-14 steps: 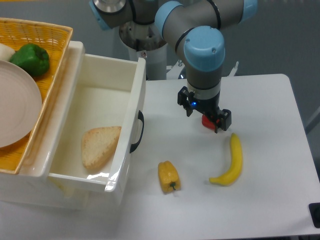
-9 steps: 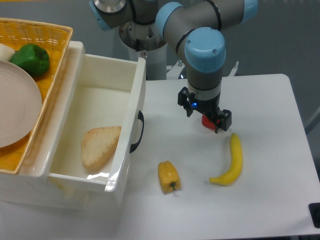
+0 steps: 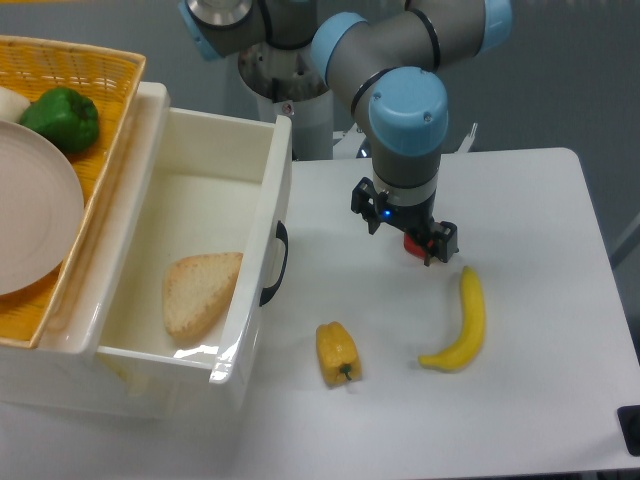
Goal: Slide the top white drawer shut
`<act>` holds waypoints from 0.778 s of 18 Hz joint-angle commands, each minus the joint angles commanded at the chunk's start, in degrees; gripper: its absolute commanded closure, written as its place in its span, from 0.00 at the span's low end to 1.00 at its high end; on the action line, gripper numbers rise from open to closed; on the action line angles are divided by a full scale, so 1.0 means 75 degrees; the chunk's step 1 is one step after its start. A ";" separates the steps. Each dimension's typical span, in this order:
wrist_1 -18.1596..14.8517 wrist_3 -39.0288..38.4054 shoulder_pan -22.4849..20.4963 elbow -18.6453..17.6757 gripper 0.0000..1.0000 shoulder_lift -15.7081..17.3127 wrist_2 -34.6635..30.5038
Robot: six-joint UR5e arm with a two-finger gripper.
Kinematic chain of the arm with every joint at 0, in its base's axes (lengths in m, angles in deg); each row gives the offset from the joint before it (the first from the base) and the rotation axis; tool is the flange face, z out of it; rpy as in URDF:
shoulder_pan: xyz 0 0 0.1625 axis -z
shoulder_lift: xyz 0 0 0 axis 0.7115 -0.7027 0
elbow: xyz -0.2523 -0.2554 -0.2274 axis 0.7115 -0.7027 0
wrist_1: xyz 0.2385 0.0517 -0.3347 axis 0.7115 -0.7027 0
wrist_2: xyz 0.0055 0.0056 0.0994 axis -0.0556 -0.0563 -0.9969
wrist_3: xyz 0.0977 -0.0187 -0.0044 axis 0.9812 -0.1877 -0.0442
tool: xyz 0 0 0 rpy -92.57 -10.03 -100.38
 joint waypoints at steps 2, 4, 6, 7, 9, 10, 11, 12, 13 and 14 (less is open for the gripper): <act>0.0012 -0.0117 0.0000 -0.0060 0.00 0.0035 0.0000; 0.0116 -0.0572 0.0000 -0.0060 0.00 0.0000 0.0000; 0.0234 -0.1216 0.0012 -0.0060 0.00 -0.0035 0.0023; 0.0246 -0.1532 0.0023 -0.0048 0.00 -0.0058 0.0047; 0.0246 -0.2142 0.0035 0.0010 0.00 -0.0163 0.0175; 0.0246 -0.2365 0.0035 0.0011 0.00 -0.0187 0.0292; 0.0246 -0.2495 0.0047 0.0022 0.00 -0.0245 0.0386; 0.0246 -0.2566 0.0035 0.0034 0.00 -0.0304 0.0468; 0.0246 -0.2683 0.0047 0.0034 0.00 -0.0351 0.0527; 0.0246 -0.2800 0.0047 0.0034 0.00 -0.0409 0.0527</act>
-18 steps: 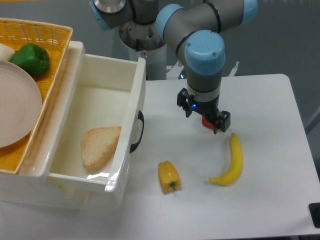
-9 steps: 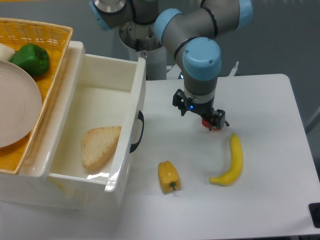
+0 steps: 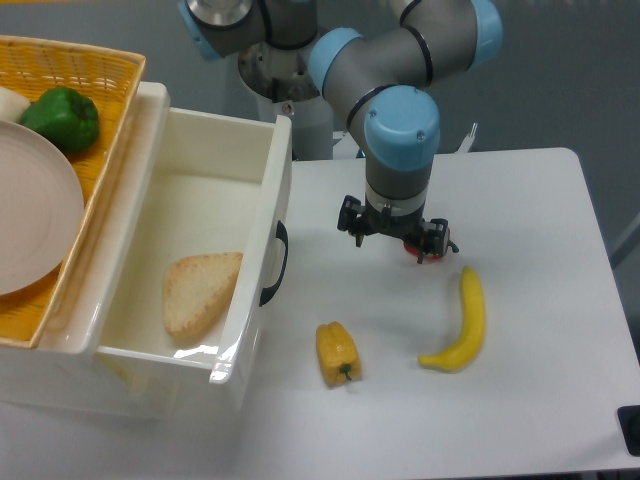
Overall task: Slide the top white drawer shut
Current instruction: 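Move the gripper toward the open white drawer's front face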
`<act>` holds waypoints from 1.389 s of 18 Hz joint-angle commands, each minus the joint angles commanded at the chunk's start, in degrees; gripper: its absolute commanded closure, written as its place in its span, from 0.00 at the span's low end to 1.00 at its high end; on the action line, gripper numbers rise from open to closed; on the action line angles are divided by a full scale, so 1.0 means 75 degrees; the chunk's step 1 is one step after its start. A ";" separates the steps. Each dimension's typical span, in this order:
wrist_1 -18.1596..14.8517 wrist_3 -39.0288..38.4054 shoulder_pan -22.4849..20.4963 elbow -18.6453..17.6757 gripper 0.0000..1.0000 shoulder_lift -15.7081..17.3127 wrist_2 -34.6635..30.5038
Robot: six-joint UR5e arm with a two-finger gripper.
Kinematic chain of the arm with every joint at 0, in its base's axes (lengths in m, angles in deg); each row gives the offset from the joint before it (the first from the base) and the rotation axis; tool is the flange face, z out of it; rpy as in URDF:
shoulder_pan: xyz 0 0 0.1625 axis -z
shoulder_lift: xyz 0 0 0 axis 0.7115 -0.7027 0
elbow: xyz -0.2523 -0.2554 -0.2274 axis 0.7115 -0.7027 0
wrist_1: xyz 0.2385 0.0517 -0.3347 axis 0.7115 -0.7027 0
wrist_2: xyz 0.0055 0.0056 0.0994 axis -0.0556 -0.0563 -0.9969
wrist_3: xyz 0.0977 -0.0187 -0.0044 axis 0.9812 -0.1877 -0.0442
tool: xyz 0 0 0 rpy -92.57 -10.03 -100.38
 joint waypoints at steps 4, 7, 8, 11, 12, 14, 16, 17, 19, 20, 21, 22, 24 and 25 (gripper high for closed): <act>0.0000 -0.0492 0.0058 0.0140 0.00 -0.0258 0.0433; 0.0000 -0.0517 0.0105 0.0152 0.00 -0.0410 0.0632; 0.0000 -0.0517 0.0163 0.0164 0.00 -0.0457 0.0644; -0.0012 -0.0540 0.0176 0.0176 0.00 -0.0563 0.1030; -0.0012 -0.0575 0.0176 0.0176 0.00 -0.0598 0.1089; -0.0047 -0.0587 0.0187 0.0129 0.00 -0.0598 0.1206; -0.0047 -0.0587 0.0234 0.0117 0.00 -0.0610 0.1371; -0.0047 -0.0587 0.0246 0.0117 0.00 -0.0645 0.1383; -0.0059 -0.0587 0.0316 0.0106 0.00 -0.0680 0.1383; -0.0059 -0.0587 0.0328 0.0094 0.00 -0.0692 0.1383; -0.0059 -0.0587 0.0328 0.0094 0.00 -0.0715 0.1383; -0.0059 -0.0587 0.0340 0.0094 0.00 -0.0715 0.1394; -0.0070 -0.0587 0.0387 0.0094 0.00 -0.0727 0.1395; -0.0070 -0.0587 0.0398 0.0094 0.00 -0.0727 0.1395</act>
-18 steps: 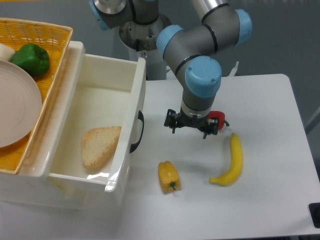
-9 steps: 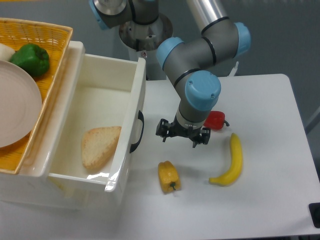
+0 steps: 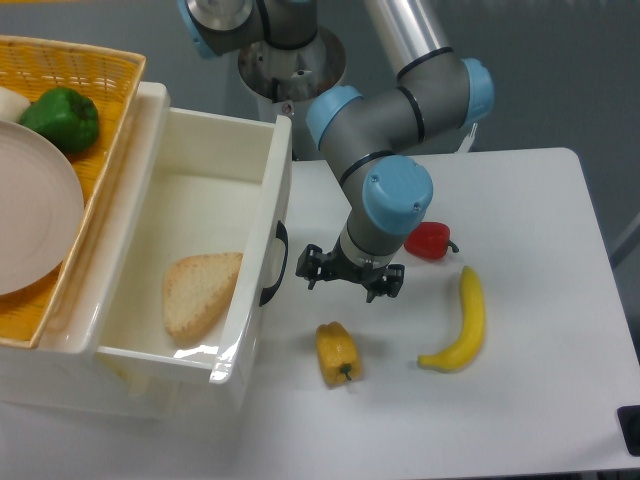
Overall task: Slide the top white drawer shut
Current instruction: 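Move the gripper toward the open white drawer's front face, then push the drawer front with the gripper, sliding the drawer into the cabinet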
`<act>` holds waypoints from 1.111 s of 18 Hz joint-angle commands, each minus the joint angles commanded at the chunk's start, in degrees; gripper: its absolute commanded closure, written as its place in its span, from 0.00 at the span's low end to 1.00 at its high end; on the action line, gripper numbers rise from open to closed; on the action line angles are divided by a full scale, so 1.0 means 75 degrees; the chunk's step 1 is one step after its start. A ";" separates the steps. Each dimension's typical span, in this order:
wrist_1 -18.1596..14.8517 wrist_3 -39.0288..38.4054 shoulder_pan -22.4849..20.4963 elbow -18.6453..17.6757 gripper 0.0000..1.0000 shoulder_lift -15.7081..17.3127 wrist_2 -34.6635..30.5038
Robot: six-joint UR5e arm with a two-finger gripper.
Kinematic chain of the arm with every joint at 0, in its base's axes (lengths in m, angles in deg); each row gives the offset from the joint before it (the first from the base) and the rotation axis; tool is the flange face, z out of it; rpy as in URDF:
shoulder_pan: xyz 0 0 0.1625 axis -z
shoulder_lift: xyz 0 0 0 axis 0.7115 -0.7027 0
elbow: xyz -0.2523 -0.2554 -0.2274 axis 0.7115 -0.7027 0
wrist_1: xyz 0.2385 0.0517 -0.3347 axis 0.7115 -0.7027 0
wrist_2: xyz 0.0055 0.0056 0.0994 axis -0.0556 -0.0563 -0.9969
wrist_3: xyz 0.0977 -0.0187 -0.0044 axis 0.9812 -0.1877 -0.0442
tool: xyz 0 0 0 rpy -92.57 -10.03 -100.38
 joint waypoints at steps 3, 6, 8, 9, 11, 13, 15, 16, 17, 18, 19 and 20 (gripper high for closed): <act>-0.0012 0.0000 0.0023 0.0000 0.00 0.0023 0.0012; -0.0012 0.0000 0.0094 0.0000 0.00 0.0035 0.0082; -0.0012 0.0000 0.0141 0.0000 0.00 0.0047 0.0082; -0.0012 0.0000 0.0152 0.0000 0.00 0.0047 0.0082; -0.0023 0.0000 0.0164 0.0000 0.00 0.0059 0.0082; -0.0023 0.0000 0.0199 0.0000 0.00 0.0059 0.0082; -0.0023 0.0000 0.0234 0.0000 0.00 0.0070 0.0082; -0.0023 0.0000 0.0246 0.0000 0.00 0.0082 0.0082; -0.0023 0.0000 0.0258 0.0000 0.00 0.0094 0.0082; -0.0023 0.0000 0.0258 0.0000 0.00 0.0105 0.0094; -0.0047 0.0000 0.0304 0.0000 0.00 0.0105 0.0117; -0.0058 0.0000 0.0316 0.0000 0.00 0.0117 0.0140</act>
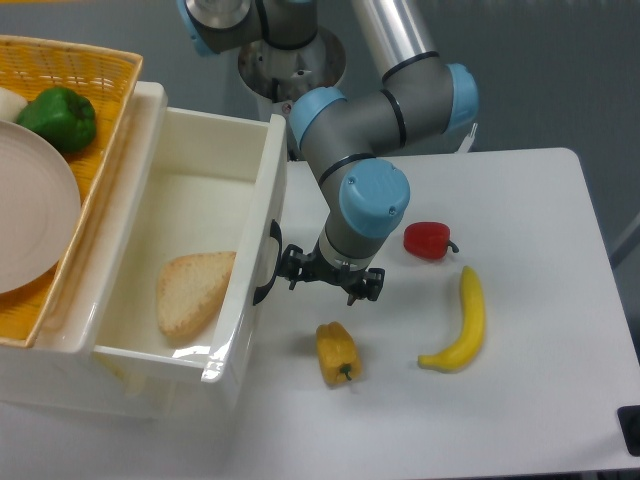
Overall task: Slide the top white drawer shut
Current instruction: 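Push the drawer front with the gripper, sliding the drawer into the cabinet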
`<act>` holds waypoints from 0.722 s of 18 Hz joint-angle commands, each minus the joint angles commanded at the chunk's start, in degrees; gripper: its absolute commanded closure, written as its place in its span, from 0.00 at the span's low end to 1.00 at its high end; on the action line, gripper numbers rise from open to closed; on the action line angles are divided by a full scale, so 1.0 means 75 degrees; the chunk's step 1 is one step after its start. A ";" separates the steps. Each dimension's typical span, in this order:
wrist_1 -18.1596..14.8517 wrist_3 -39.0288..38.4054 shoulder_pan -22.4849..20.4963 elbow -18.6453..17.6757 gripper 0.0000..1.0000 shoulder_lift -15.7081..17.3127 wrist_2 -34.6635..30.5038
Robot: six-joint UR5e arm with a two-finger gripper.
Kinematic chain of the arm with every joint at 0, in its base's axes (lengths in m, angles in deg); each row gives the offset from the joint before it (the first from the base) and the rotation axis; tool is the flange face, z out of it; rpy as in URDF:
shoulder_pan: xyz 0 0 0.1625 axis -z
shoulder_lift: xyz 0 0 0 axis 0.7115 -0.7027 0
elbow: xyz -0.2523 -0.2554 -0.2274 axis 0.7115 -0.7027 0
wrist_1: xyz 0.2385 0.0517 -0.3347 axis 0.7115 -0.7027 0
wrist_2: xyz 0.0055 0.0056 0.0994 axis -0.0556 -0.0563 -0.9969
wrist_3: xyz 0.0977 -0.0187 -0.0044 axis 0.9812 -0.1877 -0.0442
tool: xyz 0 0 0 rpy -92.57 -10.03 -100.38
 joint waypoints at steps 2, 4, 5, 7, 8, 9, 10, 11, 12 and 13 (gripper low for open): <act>-0.0023 0.0000 0.0023 0.0012 0.00 0.0000 0.0047; -0.0024 0.0000 0.0035 0.0000 0.00 0.0000 0.0047; -0.0024 0.0000 0.0082 0.0000 0.00 0.0000 0.0070; -0.0024 0.0000 0.0129 0.0000 0.00 0.0000 0.0071; -0.0035 0.0000 0.0129 0.0000 0.00 0.0012 0.0082; -0.0082 0.0000 0.0129 0.0000 0.00 0.0012 0.0129; -0.0094 0.0012 0.0129 0.0000 0.00 0.0047 0.0199; -0.0105 0.0012 0.0117 0.0000 0.00 0.0093 0.0257; -0.0129 0.0012 0.0117 0.0000 0.00 0.0094 0.0270; -0.0152 0.0012 0.0117 0.0000 0.00 0.0105 0.0270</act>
